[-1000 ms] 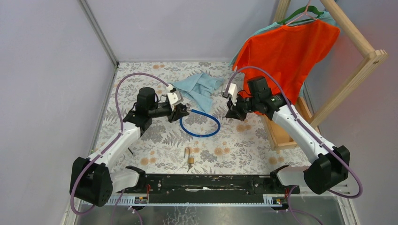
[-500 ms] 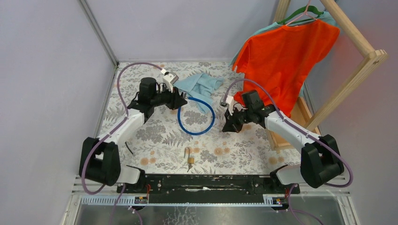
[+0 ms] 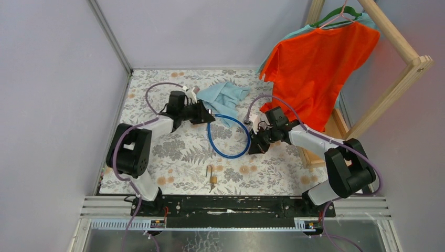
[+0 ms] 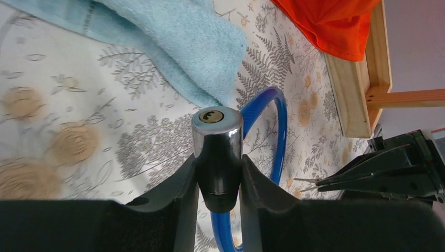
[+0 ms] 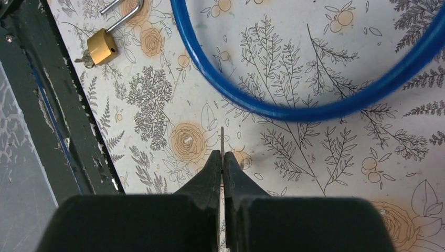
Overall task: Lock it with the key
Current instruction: Place the lock at the center of the board, then pick up the lock from the center of the board.
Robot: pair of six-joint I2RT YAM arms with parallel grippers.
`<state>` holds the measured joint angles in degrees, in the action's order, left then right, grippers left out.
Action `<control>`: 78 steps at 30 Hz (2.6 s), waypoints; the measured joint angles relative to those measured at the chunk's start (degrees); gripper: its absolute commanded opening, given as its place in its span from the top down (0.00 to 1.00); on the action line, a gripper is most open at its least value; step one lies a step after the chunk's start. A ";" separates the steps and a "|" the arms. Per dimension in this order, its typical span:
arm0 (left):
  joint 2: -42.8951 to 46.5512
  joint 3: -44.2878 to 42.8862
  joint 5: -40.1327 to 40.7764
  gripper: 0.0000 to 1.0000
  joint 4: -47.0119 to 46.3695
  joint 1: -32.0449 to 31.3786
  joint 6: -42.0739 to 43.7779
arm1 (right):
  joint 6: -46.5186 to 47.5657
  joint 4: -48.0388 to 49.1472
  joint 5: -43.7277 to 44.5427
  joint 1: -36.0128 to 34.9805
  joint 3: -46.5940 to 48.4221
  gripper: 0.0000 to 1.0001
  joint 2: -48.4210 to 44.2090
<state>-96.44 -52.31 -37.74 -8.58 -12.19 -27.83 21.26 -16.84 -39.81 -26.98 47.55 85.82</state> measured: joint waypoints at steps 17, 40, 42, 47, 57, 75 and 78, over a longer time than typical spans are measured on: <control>-20.72 -15.50 4.50 0.56 -5.38 -6.54 -1.27 | 3.58 -1.20 3.45 -1.18 1.03 0.97 6.91; 2.29 -12.90 16.11 0.18 16.13 2.51 29.18 | 5.20 -4.72 7.67 -8.48 4.61 0.26 3.13; 6.21 -11.26 22.67 0.17 18.86 3.41 33.11 | 5.60 -4.68 8.57 -8.48 4.92 0.25 1.25; 8.41 -9.88 32.70 0.17 25.46 7.91 40.57 | 6.05 -4.46 10.40 -8.46 4.98 0.23 -2.36; -4.20 -15.08 36.94 0.21 37.07 16.90 47.93 | 5.53 -5.11 9.81 -8.24 5.05 0.25 -3.06; -15.34 -23.61 34.10 0.44 42.86 22.23 53.40 | 5.75 -6.10 8.70 -8.22 5.07 0.26 -4.24; -15.30 -23.17 32.65 0.51 42.82 22.29 53.62 | 5.77 -6.23 8.72 -8.22 5.07 0.26 -4.24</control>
<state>-111.74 -75.48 -5.08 34.24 10.11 25.78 27.03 -23.07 -31.09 -35.20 52.62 81.58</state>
